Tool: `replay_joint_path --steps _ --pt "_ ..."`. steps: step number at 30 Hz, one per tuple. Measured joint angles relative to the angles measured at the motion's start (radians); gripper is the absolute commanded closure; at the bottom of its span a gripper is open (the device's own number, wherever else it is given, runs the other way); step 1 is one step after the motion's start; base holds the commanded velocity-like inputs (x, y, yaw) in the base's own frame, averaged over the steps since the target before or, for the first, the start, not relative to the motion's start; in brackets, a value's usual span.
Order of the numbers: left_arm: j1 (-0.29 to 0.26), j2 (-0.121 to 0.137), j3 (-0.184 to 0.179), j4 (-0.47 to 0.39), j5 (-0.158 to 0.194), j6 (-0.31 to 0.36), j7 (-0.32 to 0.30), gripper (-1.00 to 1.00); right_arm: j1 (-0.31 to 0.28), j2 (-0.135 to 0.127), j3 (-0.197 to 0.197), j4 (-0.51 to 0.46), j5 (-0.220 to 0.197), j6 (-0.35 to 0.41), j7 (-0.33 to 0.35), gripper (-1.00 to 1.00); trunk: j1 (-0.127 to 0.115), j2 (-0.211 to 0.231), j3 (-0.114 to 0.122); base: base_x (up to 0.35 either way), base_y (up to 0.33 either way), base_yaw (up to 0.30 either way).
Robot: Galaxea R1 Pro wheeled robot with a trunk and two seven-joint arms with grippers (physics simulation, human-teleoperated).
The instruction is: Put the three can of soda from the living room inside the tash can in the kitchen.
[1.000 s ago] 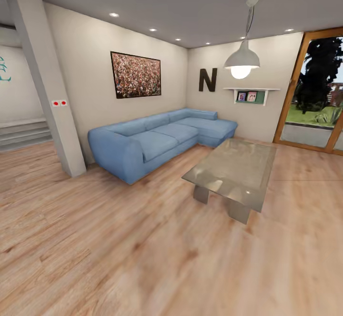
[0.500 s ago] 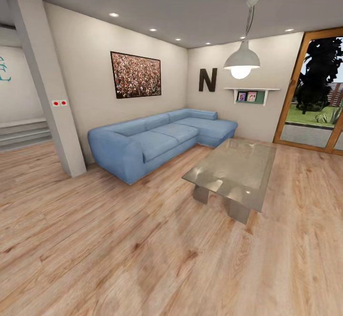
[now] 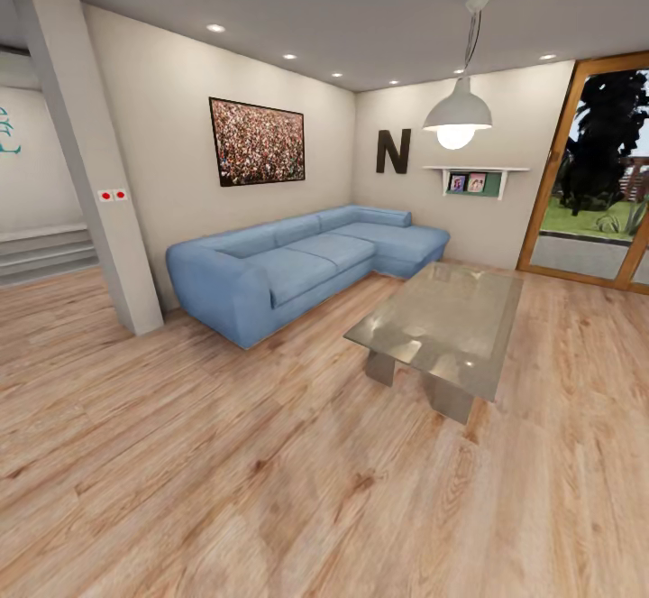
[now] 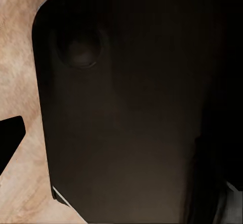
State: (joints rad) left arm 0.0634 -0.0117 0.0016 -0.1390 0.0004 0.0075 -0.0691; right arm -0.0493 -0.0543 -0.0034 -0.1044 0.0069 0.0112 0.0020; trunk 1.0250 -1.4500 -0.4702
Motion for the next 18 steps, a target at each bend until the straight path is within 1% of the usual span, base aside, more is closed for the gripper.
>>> replay_joint_path --steps 1,2,3,4,6,7,10,11,12,14,16,18 --pt "0.001 0.011 0.001 -0.138 0.001 0.001 -0.039 -1.0 -0.012 -0.003 0.0 -0.139 0.001 0.001 0.002 -1.0 0.0 0.0 0.0 0.0 0.0 0.0" --pt "0.002 0.026 0.001 -0.328 0.001 0.001 -0.106 -1.0 -0.035 -0.005 0.001 -0.278 0.003 0.002 0.014 -1.0 0.0 0.0 0.0 0.0 0.0 0.0" --pt "-0.001 0.046 0.004 -0.533 0.003 0.003 -0.195 -1.0 -0.039 -0.007 0.002 -0.313 0.003 0.009 0.042 -1.0 0.0 0.0 0.0 0.0 0.0 0.0" --pt "0.001 0.073 0.023 -0.623 0.011 0.006 -0.298 -1.0 -0.049 -0.009 0.002 -0.356 0.005 0.029 0.095 -1.0 0.0 0.0 0.001 0.0 0.0 0.0" --pt "0.002 0.094 0.058 -0.687 0.028 0.015 -0.388 -1.0 -0.06 -0.015 0.002 -0.407 0.006 0.06 0.155 -1.0 0.0 0.0 0.0 0.0 0.0 0.0" --pt "0.002 0.108 0.102 -0.738 0.054 0.027 -0.455 -1.0 -0.068 -0.029 0.001 -0.454 0.006 0.095 0.212 -1.0 0.0 0.0 0.0 0.0 0.0 0.0" --pt "0.002 0.121 0.172 -0.789 0.091 0.038 -0.534 -1.0 -0.075 -0.062 0.0 -0.509 0.003 0.137 0.302 -1.0 0.0 0.0 0.0 0.0 0.0 0.0" --pt "0.002 0.126 0.215 -0.805 0.108 0.042 -0.577 -1.0 -0.078 -0.082 -0.001 -0.53 0.002 0.154 0.364 -1.0 0.0 0.0 0.0 0.0 0.0 0.0" --pt "0.003 0.13 0.255 -0.815 0.12 0.043 -0.616 -1.0 -0.08 -0.097 -0.002 -0.544 0.001 0.164 0.423 -1.0 0.0 0.0 0.0 0.0 0.0 0.0" --pt "0.003 0.135 0.297 -0.817 0.13 0.043 -0.661 -1.0 -0.081 -0.11 -0.014 -0.556 0.0 0.172 0.477 -1.0 0.0 0.0 0.0 0.0 0.0 0.0" --pt "0.003 0.138 0.318 -0.814 0.135 0.043 -0.686 -1.0 -0.082 -0.116 -0.033 -0.563 0.001 0.172 0.504 -1.0 0.0 0.0 0.0 0.0 0.0 0.0" --pt "0.003 0.139 0.327 -0.813 0.137 0.043 -0.696 -1.0 -0.082 -0.119 -0.042 -0.566 0.002 0.167 0.514 -1.0 0.0 0.0 0.0 0.0 0.0 0.0"
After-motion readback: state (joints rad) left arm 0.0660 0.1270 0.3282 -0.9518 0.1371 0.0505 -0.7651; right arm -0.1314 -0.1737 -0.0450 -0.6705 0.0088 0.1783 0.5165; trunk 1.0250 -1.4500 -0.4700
